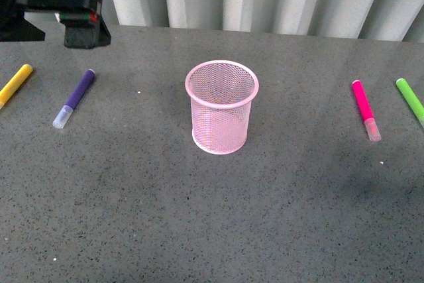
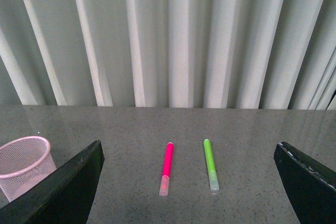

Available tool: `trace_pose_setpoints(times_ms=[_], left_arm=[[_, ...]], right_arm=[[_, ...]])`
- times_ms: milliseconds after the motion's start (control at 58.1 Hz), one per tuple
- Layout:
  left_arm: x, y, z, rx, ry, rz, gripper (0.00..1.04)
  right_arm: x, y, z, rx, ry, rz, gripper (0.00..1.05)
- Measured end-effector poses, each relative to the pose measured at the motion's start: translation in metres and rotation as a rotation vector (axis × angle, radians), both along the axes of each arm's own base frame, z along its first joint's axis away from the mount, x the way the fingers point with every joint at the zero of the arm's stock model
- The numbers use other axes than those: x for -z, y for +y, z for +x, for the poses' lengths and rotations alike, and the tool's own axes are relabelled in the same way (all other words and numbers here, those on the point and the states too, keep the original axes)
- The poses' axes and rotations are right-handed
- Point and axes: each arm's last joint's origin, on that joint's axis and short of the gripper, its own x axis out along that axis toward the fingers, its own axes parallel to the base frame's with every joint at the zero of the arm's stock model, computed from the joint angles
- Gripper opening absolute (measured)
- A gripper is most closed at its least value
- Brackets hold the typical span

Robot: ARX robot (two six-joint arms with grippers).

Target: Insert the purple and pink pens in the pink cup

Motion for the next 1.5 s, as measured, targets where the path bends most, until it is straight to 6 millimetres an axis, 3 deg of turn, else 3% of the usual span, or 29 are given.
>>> trace_pose_setpoints(times_ms=[258,567,929,1496], left_arm=[[0.024,-0.001,0.029,-0.006,0.055,0.02,0.98],[0.053,0.01,0.05,-0.034,0.108,0.037,0.98],[0.061,0.013,0.078,-0.032,0.101,0.034,0.98],[0.076,0.039,0.105,-0.069,0.125,0.049,0.98]], right_arm=[[0.0,0.0,0.0,0.0,0.0,0.0,0.98],[0.0,0.0,0.0,0.0,0.0,0.0,0.98],[0.0,0.0,0.0,0.0,0.0,0.0,0.98],[0.0,0.0,0.0,0.0,0.0,0.0,0.98]])
